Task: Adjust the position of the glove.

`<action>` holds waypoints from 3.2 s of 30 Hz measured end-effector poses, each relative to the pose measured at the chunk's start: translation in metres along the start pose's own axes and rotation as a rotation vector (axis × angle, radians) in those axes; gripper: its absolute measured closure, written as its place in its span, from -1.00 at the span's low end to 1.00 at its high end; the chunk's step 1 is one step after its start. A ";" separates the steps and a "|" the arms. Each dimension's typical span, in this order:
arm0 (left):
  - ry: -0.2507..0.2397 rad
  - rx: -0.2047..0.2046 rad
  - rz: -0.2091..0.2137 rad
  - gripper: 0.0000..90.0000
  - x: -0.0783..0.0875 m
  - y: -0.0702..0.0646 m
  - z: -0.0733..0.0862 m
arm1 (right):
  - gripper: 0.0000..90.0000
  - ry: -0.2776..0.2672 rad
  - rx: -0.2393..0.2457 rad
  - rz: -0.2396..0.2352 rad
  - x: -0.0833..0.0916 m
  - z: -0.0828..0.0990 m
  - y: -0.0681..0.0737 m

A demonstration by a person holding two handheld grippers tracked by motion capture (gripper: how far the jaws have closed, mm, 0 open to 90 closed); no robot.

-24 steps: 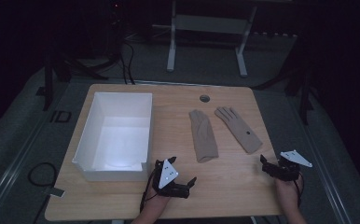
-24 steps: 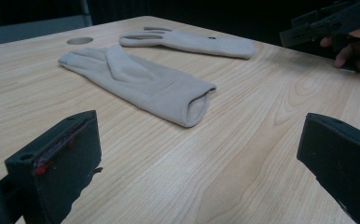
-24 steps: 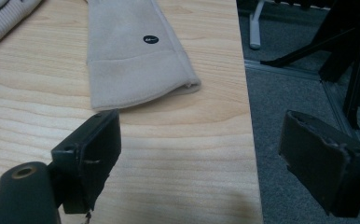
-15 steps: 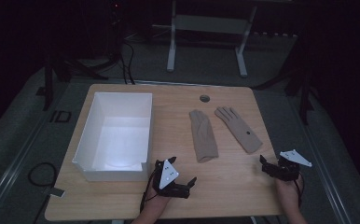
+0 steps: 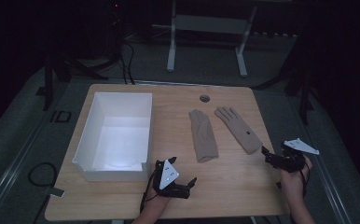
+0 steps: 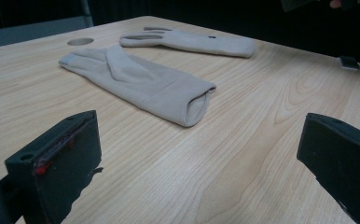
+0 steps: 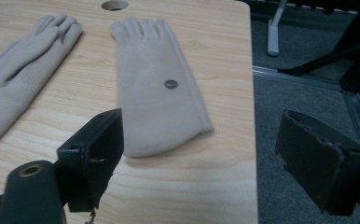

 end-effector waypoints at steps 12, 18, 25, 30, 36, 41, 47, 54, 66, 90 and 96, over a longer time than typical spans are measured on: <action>-0.001 0.000 0.012 -1.00 0.000 0.000 0.000 | -0.75 -0.012 -0.005 -0.044 -0.003 -0.035 0.016; 0.002 -0.005 0.012 -1.00 0.000 -0.001 0.000 | -0.67 -0.031 0.001 -0.077 -0.005 -0.053 0.024; 0.001 -0.001 0.014 -1.00 0.000 -0.001 0.000 | -0.63 -0.037 0.017 -0.119 -0.010 -0.073 0.036; 0.001 -0.005 0.014 -1.00 0.000 -0.001 0.000 | -0.63 -0.035 0.015 -0.137 -0.015 -0.085 0.042; 0.002 -0.005 0.016 -1.00 0.000 -0.001 0.000 | -0.59 -0.036 0.030 -0.147 -0.021 -0.097 0.052; 0.002 -0.002 0.017 -1.00 0.000 -0.001 0.000 | -0.40 -0.042 0.055 -0.177 -0.028 -0.108 0.067; 0.003 -0.004 0.019 -1.00 0.000 -0.001 0.000 | -0.37 -0.020 0.085 -0.216 -0.042 -0.115 0.089; 0.002 -0.004 0.019 -1.00 0.000 -0.001 0.000 | -0.38 0.011 0.121 -0.271 -0.061 -0.118 0.120; 0.003 -0.005 0.031 -1.00 0.000 -0.002 0.000 | -0.38 0.080 0.147 -0.295 -0.095 -0.113 0.156; 0.001 0.000 0.040 -1.00 -0.001 -0.002 0.000 | -0.30 0.236 0.144 -0.265 -0.161 -0.063 0.175; 0.001 -0.001 0.040 -1.00 -0.001 -0.002 0.000 | -0.17 0.231 0.154 -0.250 -0.166 -0.054 0.177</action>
Point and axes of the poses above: each handheld gripper's, and its own axes: x roughly backward along the jaws, z roughly out of its underside, y roughly to its left, the point moved 3 cm from there along -x, roughly forward along the jaws, and after that the axes turned 3 degrees about z, right-handed, at the moved point
